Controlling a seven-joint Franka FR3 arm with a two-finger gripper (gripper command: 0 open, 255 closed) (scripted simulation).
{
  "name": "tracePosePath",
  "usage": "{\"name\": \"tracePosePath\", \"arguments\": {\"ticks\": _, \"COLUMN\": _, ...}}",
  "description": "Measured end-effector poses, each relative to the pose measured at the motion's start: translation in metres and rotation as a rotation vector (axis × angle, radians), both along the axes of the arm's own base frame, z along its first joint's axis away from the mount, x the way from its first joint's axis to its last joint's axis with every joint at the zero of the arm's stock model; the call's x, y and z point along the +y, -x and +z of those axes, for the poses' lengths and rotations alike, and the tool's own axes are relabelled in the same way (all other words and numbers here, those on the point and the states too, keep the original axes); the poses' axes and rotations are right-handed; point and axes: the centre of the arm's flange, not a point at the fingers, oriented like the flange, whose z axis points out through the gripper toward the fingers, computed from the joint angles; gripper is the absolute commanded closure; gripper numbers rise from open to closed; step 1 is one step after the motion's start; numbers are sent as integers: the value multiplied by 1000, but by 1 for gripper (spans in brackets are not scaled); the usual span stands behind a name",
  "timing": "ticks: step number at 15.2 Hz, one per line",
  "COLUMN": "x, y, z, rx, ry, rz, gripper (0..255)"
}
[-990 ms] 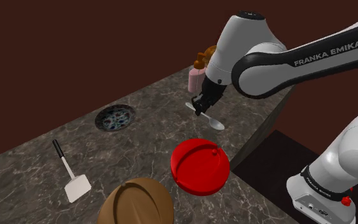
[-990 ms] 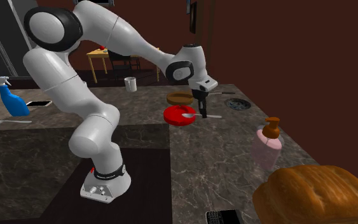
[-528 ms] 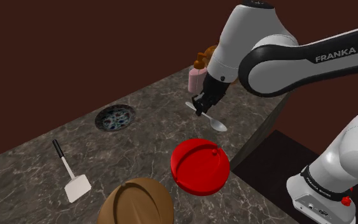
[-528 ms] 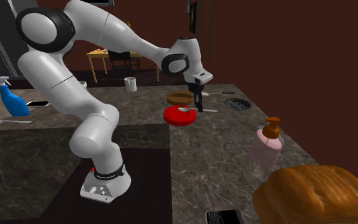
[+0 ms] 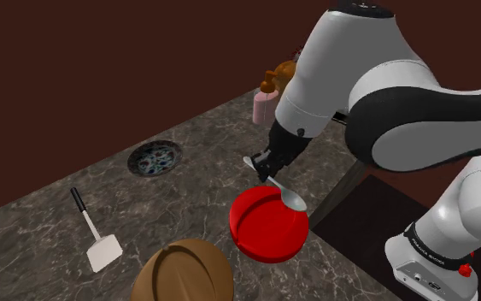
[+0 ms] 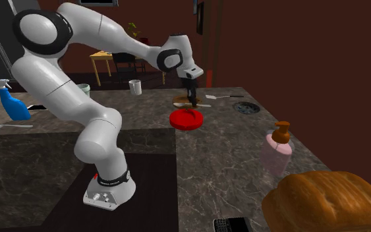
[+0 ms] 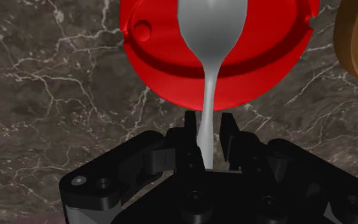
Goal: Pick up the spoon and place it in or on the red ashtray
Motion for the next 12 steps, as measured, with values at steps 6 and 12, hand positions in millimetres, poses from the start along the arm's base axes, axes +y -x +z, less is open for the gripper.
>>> {"name": "tracePosePath", "arguments": {"ticks": 6, "x": 30, "y": 27, "z": -13, "rx": 0, "ry": 0, "rz": -1, "gripper": 255}}
{"name": "tracePosePath", "arguments": {"ticks": 12, "x": 30, "y": 28, "z": -45, "rx": 1, "ry": 1, "rz": -2, "gripper": 255}}
